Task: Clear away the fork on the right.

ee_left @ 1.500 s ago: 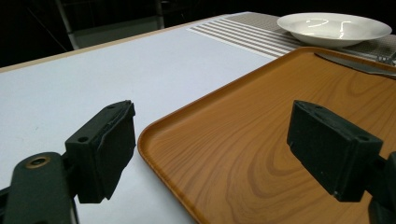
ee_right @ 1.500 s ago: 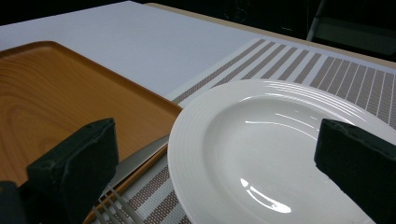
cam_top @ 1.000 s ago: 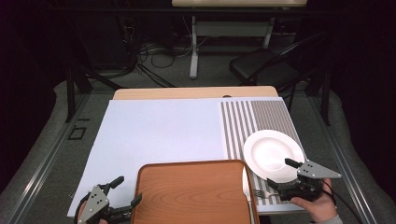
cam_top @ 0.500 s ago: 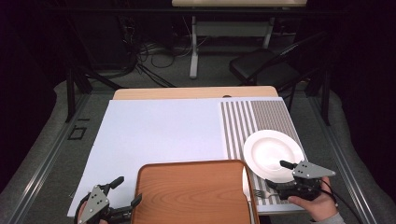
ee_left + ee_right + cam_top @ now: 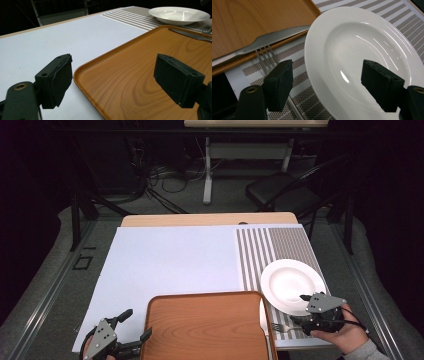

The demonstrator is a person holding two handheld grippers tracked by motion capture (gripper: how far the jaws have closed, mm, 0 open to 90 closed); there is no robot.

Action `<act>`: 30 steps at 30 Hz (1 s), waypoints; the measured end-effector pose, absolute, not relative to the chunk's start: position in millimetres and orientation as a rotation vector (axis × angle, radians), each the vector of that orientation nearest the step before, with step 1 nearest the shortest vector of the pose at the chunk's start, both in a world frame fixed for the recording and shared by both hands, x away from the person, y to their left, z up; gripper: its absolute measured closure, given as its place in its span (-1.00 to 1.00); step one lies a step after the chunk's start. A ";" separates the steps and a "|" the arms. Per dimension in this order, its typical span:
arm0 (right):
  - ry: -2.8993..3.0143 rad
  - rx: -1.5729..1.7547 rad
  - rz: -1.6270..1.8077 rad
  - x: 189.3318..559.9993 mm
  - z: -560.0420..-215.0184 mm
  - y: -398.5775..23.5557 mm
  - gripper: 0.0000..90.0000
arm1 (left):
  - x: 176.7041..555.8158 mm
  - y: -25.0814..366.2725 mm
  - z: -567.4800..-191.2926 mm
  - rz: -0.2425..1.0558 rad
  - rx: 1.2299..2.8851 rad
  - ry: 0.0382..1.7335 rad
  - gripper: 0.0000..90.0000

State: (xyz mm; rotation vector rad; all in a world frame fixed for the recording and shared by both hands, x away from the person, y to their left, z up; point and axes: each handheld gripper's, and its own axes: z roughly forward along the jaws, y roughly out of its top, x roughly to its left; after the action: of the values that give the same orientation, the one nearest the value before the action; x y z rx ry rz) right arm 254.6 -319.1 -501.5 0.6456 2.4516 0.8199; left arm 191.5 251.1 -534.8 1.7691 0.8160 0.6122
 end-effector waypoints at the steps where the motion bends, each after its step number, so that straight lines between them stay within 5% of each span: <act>1: 2.459 0.637 0.808 254.9 -501.2 -318.8 -0.40 | 191.5 251.2 -534.8 0.611 1.768 0.816 -0.65; 16: 2.506 0.353 0.484 253.7 -498.3 -305.7 -0.25 | 191.5 250.9 -535.2 0.610 1.768 0.821 -0.65; 30: 2.587 0.186 0.377 248.3 -496.6 -301.4 0.12 | 191.8 250.5 -535.5 0.611 1.767 0.821 -0.65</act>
State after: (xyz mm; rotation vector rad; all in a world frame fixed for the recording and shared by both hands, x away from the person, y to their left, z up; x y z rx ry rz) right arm 248.3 -301.4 -496.6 0.1864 2.5865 0.3774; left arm 191.8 250.5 -535.5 1.7669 0.8210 0.6106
